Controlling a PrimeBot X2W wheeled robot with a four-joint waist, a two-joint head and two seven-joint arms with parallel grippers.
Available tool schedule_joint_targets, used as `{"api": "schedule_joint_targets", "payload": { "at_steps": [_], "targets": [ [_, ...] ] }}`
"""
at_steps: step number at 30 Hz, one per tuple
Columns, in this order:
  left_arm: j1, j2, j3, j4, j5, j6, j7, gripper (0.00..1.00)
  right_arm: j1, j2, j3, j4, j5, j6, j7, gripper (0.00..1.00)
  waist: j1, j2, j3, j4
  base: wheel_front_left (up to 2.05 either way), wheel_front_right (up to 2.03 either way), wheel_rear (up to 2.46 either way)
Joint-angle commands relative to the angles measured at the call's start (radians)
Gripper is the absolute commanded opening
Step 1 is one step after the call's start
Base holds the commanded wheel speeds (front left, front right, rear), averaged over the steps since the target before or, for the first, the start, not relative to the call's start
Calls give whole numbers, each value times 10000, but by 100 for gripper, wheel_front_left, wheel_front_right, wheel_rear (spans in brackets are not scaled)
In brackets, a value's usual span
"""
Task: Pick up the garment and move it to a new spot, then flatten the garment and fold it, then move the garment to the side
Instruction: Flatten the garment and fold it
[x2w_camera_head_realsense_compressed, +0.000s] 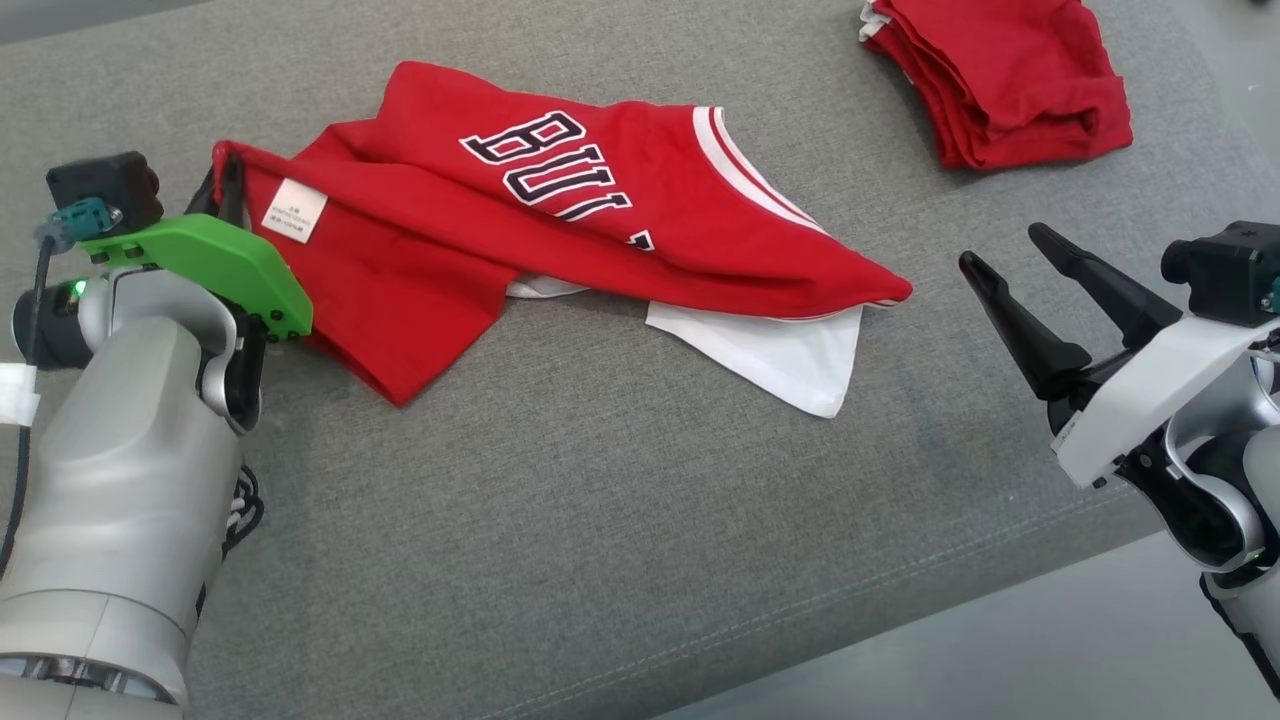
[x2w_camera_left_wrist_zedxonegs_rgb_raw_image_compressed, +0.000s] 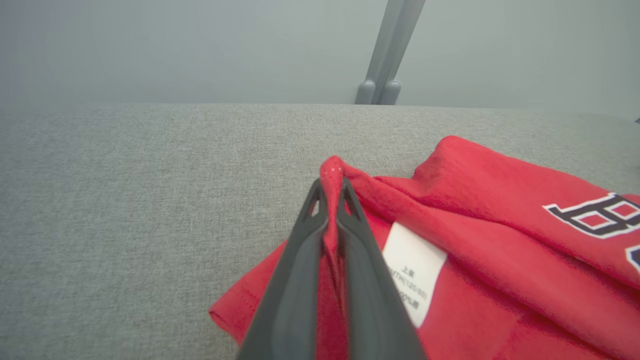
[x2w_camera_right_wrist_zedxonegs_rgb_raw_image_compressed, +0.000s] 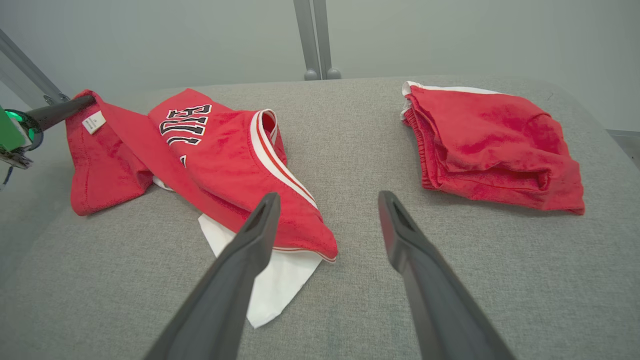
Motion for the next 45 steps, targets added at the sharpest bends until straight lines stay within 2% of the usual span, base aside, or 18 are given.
{"api": "schedule_joint_targets", "payload": {
  "at_steps": [1,10,12,13,20,24,29,34,36,37,39,40,41,42,45],
  "targets": [
    [-198,115,-56,-47,159,-31,-94,0,-61,0,-37,39,-23,-1,-67,100,0,-1,-92,93,0,0,0],
    [-49,130,-606,-1257,863,-488,-487,0,113,112,-56,160,-30,-1,-77,100,0,-1,-461,682,0,0,0],
    [310,193,-704,-1850,1012,-568,-513,0,230,160,-67,179,-25,-1,-111,100,0,-1,-560,811,0,0,0],
    [825,269,-709,-2825,1279,-584,-516,0,356,192,-129,200,-30,-1,-147,100,0,-1,-656,960,0,0,0],
    [4138,676,-702,-6607,2069,-73,-498,0,1084,353,-451,229,32,-1,-270,100,0,-1,-1084,1456,0,0,0],
    [5778,1032,-986,-8123,2616,213,-497,0,1441,519,-574,222,57,-1,-282,100,0,-1,-1275,1616,0,0,0],
    [7000,1178,-1288,-8911,2972,508,-498,0,1723,768,-548,300,47,-1,-304,100,0,-1,-1493,1659,0,0,0],
    [7577,1178,-1617,-8852,3345,611,-499,2,1905,979,-471,472,-21,-1,-403,100,0,-1,-1640,1640,0,0,0],
    [7685,1042,-1621,-8714,3346,546,-499,9,1908,1036,-459,528,-23,-1,-463,100,0,-1,-1673,1634,0,0,0],
    [7715,1007,-1606,-8605,3353,523,-499,23,1926,1066,-451,554,-20,-1,-489,100,0,-1,-1691,1631,0,0,0],
    [7781,873,-1569,-8423,3408,461,-499,63,1989,1143,-441,623,12,-1,-539,100,0,-1,-1727,1634,0,0,0],
    [7832,768,-1564,-8306,3405,428,-499,88,2012,1171,-433,650,20,-1,-554,100,0,-1,-1744,1637,0,0,0],
    [7832,768,-1564,-8306,3405,428,-499,88,2012,1171,-433,650,20,-1,-554,100,0,-1,-1744,1637,0,0,0],
    [7850,651,-1535,-8259,3395,364,-499,100,2031,1192,-440,677,30,-1,-584,100,0,-1,-1755,1646,0,0,0],
    [7966,427,-1482,-8066,3464,205,-499,100,2097,1243,-486,745,42,-1,-647,100,0,-1,-1787,1688,0,0,0]
  ]
}}
